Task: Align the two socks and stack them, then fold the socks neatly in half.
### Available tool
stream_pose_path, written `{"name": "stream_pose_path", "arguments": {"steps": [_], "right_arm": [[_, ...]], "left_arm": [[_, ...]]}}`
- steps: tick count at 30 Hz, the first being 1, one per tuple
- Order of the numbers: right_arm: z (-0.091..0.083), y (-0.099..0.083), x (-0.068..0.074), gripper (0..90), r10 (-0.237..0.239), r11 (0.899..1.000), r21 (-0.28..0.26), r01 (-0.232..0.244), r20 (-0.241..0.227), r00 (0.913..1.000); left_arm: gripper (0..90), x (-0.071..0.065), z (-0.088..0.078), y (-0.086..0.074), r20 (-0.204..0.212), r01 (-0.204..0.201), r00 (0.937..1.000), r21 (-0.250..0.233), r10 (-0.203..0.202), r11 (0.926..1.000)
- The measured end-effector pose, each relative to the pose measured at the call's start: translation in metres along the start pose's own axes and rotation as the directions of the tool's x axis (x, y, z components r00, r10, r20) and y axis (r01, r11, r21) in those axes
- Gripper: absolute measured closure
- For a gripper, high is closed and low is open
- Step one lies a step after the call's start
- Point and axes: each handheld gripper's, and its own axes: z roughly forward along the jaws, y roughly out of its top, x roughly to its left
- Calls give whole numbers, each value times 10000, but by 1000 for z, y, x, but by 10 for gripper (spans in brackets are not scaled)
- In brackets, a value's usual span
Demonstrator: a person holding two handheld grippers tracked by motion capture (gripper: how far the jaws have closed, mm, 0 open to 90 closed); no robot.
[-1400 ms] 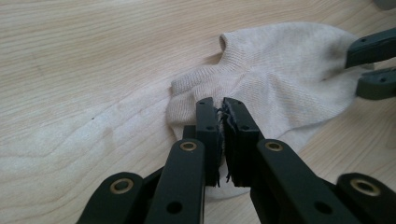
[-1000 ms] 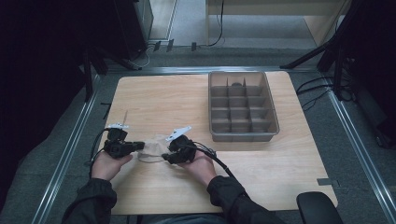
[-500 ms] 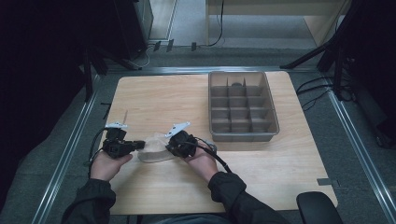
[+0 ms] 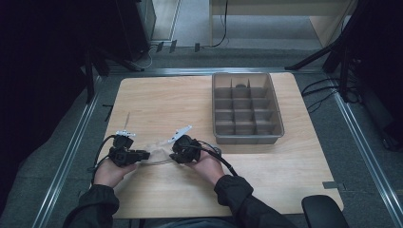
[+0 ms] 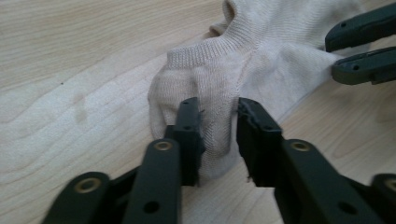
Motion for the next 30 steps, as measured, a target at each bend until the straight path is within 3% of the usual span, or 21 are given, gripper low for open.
{"name": "stream_pose_path", "arguments": {"steps": [3,7,13,18,21,28,29,30], "right_arm": [[-13,1,-3,710,157,9989,-430,-159,-55,9999],[-22,2,-7,770,101,9978,-651,-87,210,9997],[-18,-8,-19,778,445,9977,-529,-414,592,9973],[-7,-13,-20,770,522,9983,-287,-505,645,9965],[3,-17,-19,760,580,9982,-197,-569,643,9962],[2,-19,-14,756,706,9973,-243,-694,507,9962],[0,-21,-15,768,727,9972,-189,-718,505,9961],[0,-21,-15,768,727,9972,-189,-718,505,9961]], "left_arm": [[654,4,-10,-1,-107,28,9999,-530,-34,9986],[705,13,-18,0,-370,516,9978,-1060,-558,9930],[663,9,0,4,-418,198,9989,-542,-221,9983],[689,8,7,5,-360,-34,9993,-471,17,9989],[688,8,15,4,-616,-340,9976,-243,325,9991],[735,9,17,3,-934,-659,9936,-286,630,9974],[745,8,18,4,-1405,-856,9867,-213,818,9961],[755,8,18,4,-1405,-856,9867,-213,818,9961]]}}
